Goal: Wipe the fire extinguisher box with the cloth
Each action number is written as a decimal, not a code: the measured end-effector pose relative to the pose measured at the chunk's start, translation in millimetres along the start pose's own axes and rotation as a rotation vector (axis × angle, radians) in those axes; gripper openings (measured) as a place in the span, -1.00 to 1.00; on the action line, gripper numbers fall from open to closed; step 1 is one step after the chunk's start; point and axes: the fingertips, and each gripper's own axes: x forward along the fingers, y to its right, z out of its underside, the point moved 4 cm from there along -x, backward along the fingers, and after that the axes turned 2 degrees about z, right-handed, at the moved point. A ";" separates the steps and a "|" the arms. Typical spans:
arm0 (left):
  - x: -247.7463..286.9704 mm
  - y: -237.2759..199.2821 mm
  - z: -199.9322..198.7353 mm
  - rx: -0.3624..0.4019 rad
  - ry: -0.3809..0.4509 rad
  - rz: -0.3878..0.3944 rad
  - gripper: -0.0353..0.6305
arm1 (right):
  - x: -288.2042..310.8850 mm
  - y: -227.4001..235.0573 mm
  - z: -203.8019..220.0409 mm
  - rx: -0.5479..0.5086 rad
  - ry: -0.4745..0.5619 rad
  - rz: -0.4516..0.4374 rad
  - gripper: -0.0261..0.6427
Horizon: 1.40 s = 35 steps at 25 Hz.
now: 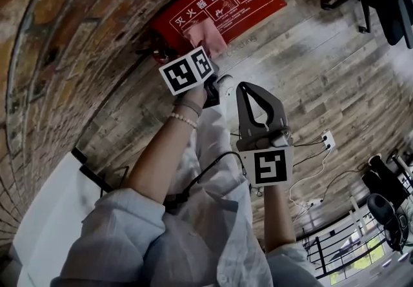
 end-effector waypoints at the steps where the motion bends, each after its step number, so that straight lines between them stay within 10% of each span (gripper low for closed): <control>1: -2.7 -3.6 1.1 0.001 -0.001 -0.002 -0.86 | 0.5 -2.4 -0.6 -0.006 -0.001 -0.006 -0.90; 24: -43.2 -69.5 15.9 0.041 -0.020 -0.095 -0.85 | 12.4 -37.1 -8.2 -0.044 -0.006 -0.058 -0.90; 35: -84.5 -35.6 -9.8 0.285 0.010 0.007 -0.86 | -8.5 -38.7 -38.0 -0.068 0.021 -0.003 -0.90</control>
